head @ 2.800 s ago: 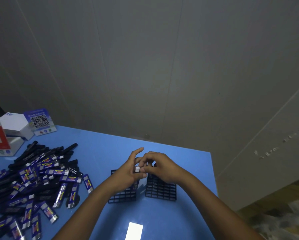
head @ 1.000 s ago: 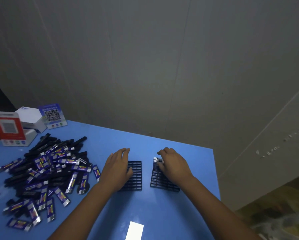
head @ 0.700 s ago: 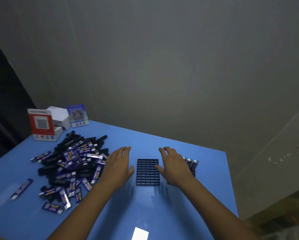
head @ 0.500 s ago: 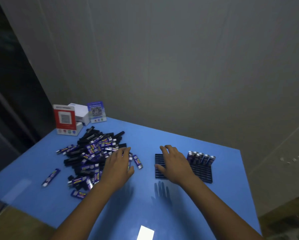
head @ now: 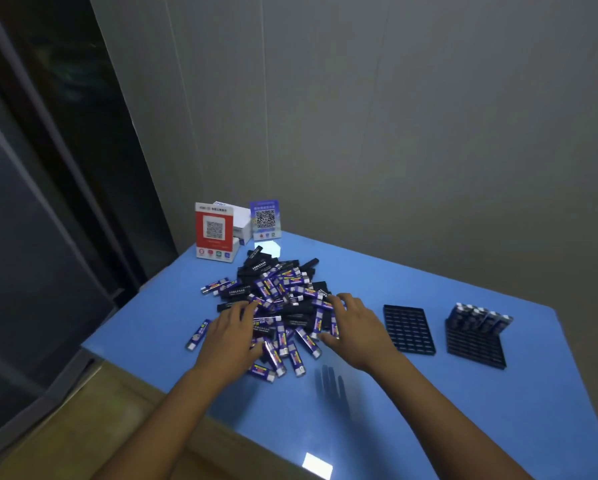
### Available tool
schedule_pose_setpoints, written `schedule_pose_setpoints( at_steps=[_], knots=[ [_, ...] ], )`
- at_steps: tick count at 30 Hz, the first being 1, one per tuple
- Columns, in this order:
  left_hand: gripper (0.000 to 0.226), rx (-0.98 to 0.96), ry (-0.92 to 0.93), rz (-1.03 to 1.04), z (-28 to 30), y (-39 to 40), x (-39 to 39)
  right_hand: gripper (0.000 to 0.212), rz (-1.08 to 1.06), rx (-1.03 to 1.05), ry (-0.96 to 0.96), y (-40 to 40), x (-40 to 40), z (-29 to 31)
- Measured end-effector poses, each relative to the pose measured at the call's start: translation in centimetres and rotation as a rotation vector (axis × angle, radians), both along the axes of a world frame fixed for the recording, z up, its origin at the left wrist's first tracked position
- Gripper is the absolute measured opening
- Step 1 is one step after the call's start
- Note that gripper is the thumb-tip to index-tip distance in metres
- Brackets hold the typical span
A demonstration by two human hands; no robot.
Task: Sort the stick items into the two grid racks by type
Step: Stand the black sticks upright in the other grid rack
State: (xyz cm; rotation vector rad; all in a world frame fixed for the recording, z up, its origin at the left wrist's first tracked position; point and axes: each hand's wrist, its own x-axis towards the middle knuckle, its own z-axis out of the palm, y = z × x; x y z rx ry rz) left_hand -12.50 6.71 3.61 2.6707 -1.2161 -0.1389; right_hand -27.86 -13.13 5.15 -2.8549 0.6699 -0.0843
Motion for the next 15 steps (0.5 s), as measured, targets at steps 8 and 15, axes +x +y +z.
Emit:
schedule_pose_setpoints(
  at_steps=[8, 15],
  knots=[
    [0.081, 0.035, 0.040, -0.002, -2.0, -0.7, 4.5, 0.075, 0.018, 0.024, 0.046, -1.5, 5.4, -1.2],
    [0.087, 0.132, 0.082, 0.051, -4.1, -2.1, 9.4, 0.075, 0.096, 0.036, 0.077, -3.4, 11.9, -3.0]
  ],
)
